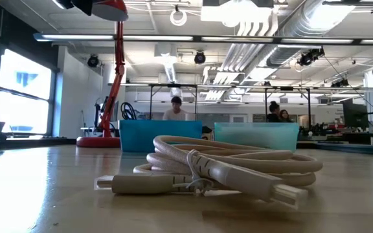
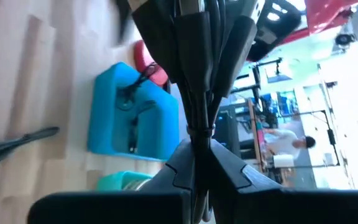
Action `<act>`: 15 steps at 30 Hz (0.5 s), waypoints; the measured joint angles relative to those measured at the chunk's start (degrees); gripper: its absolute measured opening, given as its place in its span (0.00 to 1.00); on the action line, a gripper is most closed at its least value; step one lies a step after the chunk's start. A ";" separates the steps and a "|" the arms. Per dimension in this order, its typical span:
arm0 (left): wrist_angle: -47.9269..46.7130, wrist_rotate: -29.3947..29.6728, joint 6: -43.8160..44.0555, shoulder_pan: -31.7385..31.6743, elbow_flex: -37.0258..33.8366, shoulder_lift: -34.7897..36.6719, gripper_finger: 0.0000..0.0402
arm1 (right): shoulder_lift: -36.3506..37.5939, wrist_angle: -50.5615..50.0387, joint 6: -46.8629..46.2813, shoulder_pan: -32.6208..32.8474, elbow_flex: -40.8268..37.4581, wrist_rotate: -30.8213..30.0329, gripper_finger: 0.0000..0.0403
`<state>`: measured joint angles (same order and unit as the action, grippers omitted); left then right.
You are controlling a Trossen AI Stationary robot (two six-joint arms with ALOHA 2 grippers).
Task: Pick & Place USB Port
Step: Put the black charger cable into the blue bin
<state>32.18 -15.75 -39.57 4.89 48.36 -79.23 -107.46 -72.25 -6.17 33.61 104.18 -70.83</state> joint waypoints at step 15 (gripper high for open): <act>-3.15 4.39 -3.44 0.07 -0.07 0.01 0.61 | 0.13 18.77 18.50 -6.72 0.00 4.66 0.03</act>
<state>29.04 -11.36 -43.02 4.95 48.29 -79.22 -107.33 -53.47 12.33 26.89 104.18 -66.17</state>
